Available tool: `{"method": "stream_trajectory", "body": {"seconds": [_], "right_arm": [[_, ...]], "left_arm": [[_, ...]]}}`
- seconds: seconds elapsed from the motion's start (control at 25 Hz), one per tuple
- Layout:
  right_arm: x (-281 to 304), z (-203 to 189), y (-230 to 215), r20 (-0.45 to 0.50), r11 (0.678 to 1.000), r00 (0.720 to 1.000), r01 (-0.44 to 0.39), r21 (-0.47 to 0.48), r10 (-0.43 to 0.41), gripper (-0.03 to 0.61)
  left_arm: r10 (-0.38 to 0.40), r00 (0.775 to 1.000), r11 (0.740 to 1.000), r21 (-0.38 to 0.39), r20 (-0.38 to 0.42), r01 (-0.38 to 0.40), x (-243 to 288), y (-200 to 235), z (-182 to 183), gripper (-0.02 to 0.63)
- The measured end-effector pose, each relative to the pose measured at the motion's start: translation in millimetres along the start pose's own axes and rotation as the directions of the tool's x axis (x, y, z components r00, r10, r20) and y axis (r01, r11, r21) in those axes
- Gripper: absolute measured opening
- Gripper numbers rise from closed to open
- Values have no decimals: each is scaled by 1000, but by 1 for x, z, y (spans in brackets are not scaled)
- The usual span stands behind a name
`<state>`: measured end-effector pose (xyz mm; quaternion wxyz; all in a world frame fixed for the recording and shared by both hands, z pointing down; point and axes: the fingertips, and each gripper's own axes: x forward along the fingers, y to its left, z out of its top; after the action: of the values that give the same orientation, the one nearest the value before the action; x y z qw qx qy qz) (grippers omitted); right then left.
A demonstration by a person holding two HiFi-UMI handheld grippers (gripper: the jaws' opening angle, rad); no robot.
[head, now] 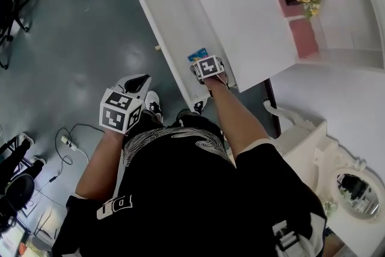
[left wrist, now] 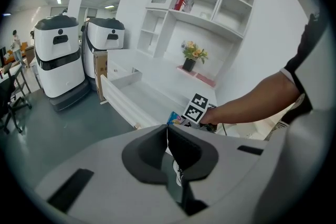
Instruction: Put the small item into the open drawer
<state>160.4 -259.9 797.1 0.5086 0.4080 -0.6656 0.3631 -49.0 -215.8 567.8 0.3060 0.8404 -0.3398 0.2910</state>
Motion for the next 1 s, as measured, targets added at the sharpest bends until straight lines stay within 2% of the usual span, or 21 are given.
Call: {"method": "stream_trajectory", "body": {"seconds": [0.2, 0.44, 0.6, 0.84, 1.0], "right_arm": [[3, 1, -2, -9, 1000, 1000, 5, 9, -5, 411], [2, 1, -4, -26, 997, 998, 48, -53, -49, 411], [2, 6, -4, 6, 993, 998, 66, -100, -65, 412], [1, -6, -4, -21, 995, 997, 76, -65, -77, 413], [-4, -3, -4, -5, 993, 996, 92, -80, -92, 413]], "left_arm": [[-1, 1000, 1000, -2, 2, 1, 2, 2, 3, 15], [-2, 1000, 1000, -5, 6, 2, 0, 2, 4, 15], [-2, 1000, 1000, -8, 4, 2, -3, 3, -1, 15], [0, 1000, 1000, -4, 5, 0, -9, 6, -5, 15], [-1, 1000, 1000, 3, 10, 1, -12, 6, -5, 15]]}}
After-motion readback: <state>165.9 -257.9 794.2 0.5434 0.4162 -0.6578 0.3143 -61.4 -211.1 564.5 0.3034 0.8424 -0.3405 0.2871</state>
